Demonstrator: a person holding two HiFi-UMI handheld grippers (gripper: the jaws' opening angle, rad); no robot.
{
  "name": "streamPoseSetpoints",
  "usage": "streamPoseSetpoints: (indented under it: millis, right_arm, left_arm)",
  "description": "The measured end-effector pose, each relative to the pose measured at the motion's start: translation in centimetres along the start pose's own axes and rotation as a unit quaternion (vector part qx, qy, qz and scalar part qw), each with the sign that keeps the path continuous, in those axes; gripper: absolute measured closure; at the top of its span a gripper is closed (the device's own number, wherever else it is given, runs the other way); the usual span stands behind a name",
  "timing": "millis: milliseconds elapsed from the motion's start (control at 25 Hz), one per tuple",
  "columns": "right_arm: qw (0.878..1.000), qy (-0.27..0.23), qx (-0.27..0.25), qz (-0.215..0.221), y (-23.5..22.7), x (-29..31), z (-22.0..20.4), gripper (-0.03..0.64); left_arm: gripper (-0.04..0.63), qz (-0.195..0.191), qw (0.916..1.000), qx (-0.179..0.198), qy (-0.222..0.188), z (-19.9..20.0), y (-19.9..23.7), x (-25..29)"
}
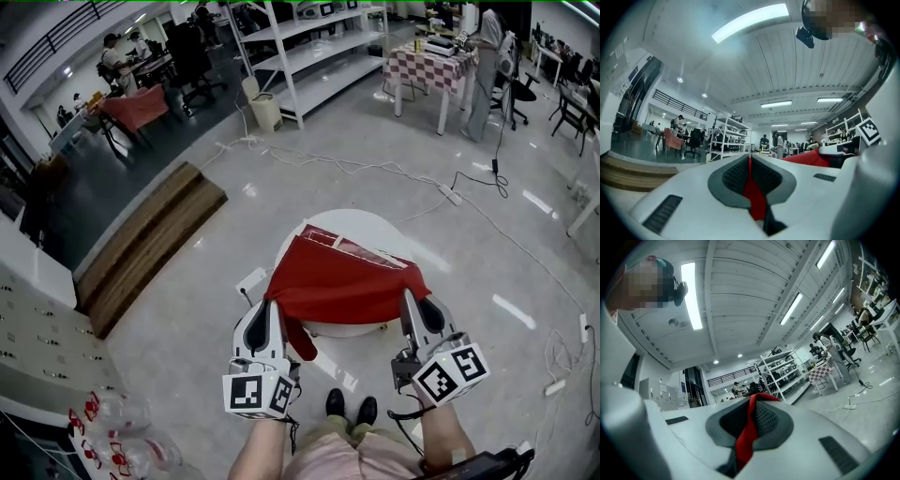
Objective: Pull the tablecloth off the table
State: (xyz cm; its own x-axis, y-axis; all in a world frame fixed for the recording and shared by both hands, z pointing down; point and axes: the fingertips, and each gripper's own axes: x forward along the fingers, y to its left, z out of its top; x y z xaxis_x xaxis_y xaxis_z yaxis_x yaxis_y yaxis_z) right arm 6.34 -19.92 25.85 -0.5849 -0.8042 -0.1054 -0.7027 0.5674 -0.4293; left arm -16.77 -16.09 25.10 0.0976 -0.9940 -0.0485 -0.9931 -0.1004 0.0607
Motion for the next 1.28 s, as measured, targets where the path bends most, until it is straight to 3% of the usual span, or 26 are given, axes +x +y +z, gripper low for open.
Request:
streamPoseSetpoints:
  millis: [680,1280]
  right_arm:
    - [0.999,-0.015,-0.006,0.027,0.8,-1.1,2.0,0.591]
    - [0.999,-0.035,-0.021,0.006,6.5,-3.6,0.7,0.591]
  left_arm:
    - [0.558,0.018,0.9997,0.011,-0.013,1.7,-1.4,-1.9]
    - [0.558,-0.009,0.9996,0.004,-0.025,2.9,1.3,-6.6]
